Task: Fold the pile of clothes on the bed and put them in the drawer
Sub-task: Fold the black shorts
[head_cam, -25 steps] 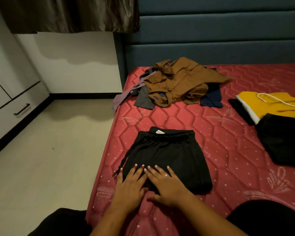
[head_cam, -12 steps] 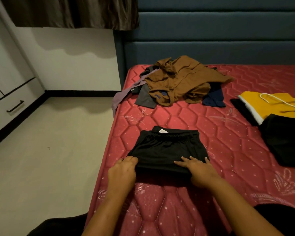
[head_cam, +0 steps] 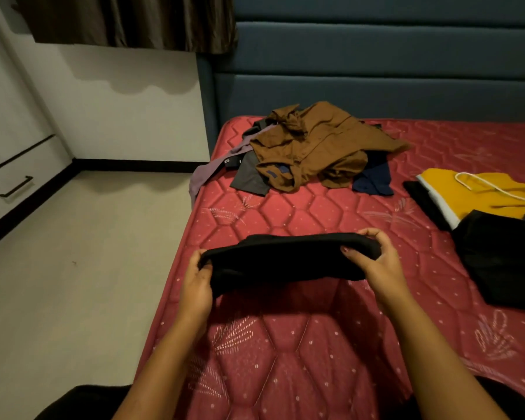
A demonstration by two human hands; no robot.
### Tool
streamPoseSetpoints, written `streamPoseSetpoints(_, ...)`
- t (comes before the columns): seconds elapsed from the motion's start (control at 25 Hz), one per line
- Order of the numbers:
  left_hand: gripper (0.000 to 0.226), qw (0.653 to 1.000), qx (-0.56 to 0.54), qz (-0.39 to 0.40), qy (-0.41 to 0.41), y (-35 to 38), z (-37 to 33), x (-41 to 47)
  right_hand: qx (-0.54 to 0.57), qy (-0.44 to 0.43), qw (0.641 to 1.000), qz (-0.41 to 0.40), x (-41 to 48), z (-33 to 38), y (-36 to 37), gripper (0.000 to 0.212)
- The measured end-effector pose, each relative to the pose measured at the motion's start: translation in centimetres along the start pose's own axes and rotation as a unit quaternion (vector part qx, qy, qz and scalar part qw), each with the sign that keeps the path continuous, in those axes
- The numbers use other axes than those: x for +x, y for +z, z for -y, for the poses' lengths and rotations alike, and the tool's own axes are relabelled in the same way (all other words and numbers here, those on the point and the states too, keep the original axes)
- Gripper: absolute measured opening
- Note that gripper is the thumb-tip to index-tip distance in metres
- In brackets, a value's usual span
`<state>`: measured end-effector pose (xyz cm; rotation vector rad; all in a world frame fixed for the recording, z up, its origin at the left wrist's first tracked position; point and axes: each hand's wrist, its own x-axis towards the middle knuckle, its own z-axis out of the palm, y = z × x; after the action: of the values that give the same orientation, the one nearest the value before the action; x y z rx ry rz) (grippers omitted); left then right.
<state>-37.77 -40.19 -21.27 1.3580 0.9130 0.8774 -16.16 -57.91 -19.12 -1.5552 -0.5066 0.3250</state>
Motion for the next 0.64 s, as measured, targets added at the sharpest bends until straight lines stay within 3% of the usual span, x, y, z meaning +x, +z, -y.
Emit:
streamPoseSetpoints(0.08,0.018,0.989,0.056,-0.039,0.129,-0.4,-3.3,-0.9,0.027,-0.065,0.997,-0.027,-0.2,2.5,-0.2,0.035)
streamPoseSetpoints(0.16,0.010,0.978,0.062,-0.039,0.195,-0.9,-6.8,-1.9,0.006,-0.132,0.990,-0.042,-0.7,5.1,-0.4,0.033)
streamPoseSetpoints(0.28,0.022,0.992,0.019,-0.001,0.125,-1.9,-9.1,-2.5,-0.019,-0.163,0.986,-0.033,-0.5,7.8,-0.3,0.028)
streamPoseSetpoints(0.4,0.015,0.999,0.038,-0.024,0.005,-2.6,-6.0,-0.9,-0.010,-0.023,0.998,0.056,1.8,6.1,2.0,0.027)
streamPoseSetpoints(0.48,0.011,0.987,0.148,-0.053,-0.041,-3.1,-2.9,0.3,-0.057,0.060,0.994,0.074,3.3,2.8,4.2,0.033)
streamPoseSetpoints(0.56,0.044,0.947,0.318,-0.026,-0.045,-3.0,-0.1,1.0,-0.217,0.067,0.972,0.060,4.1,-0.4,6.1,0.050)
streamPoseSetpoints(0.64,0.067,0.887,0.461,0.000,0.001,-1.7,1.6,0.9,-0.371,0.011,0.928,0.030,3.5,-2.5,8.5,0.060)
